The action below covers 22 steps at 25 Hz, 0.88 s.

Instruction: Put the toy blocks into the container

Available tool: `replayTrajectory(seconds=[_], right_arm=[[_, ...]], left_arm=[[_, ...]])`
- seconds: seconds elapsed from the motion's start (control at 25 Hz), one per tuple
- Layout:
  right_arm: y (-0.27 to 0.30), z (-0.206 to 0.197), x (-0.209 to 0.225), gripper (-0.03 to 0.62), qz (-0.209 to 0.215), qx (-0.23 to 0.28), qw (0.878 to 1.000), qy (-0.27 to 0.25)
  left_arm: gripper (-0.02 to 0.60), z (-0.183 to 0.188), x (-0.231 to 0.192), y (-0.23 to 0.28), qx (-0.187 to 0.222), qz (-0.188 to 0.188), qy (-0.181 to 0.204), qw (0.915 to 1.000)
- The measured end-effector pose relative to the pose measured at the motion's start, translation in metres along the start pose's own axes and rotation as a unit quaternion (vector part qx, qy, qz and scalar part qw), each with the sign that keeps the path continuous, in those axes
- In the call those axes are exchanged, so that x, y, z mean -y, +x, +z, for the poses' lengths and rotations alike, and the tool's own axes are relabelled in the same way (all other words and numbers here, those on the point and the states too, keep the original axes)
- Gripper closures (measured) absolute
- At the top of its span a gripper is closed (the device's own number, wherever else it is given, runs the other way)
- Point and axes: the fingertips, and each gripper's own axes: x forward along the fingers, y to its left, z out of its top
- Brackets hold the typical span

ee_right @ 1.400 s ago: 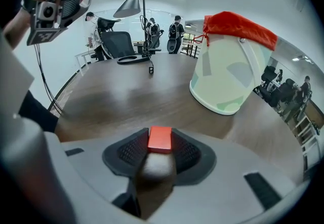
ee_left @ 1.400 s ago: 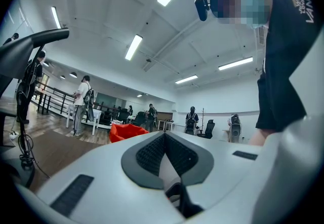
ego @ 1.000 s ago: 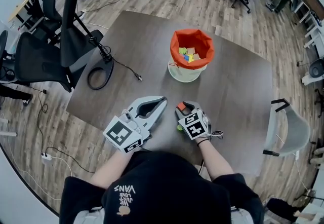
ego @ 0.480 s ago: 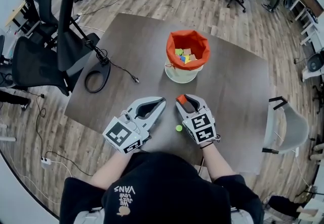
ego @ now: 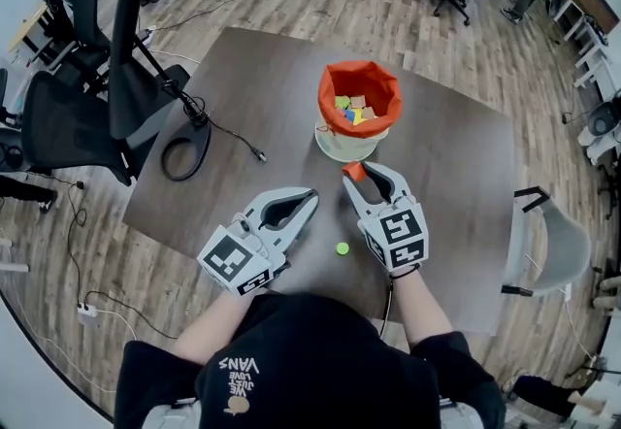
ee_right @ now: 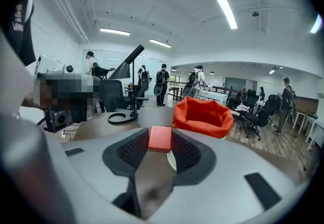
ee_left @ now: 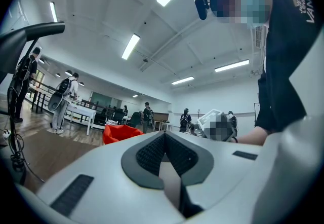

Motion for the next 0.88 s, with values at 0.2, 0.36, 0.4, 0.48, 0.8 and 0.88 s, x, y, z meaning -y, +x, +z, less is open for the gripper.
replayTrajectory(seconds=[0.2,0.36,0.4,0.48,0.8,0.88], right_arm=[[0.006,0.026,0.021,0.441,-0.019,0.027,0.999,-0.019],[0.015,0.048,0.042,0.441,-0.032,0.042,0.998,-0.033],[0.017,0.053,0.047,0.441,-0.035,0.045,0.998,-0.035],[0.022,0.061,0.056,0.44,-0.04,0.049,0.997,-0.036],[0.055,0.059,0.085,0.439,-0.041,0.022,0.998,-0.04],[0.065,0.051,0.09,0.439,-0.039,0.009,0.999,-0.036]], left_arm=[[0.571,-0.004,-0.002,0.001,-0.004,0.001,-0.002,1.0],[0.571,-0.006,-0.003,0.003,-0.006,0.002,-0.004,1.0],[0.571,-0.006,-0.004,0.004,-0.007,0.002,-0.005,1.0],[0.571,-0.007,-0.005,0.006,-0.009,0.001,-0.006,0.9999],[0.571,-0.008,-0.009,0.011,-0.011,0.005,-0.008,0.9999],[0.571,-0.008,-0.009,0.011,-0.012,0.006,-0.007,0.9999]])
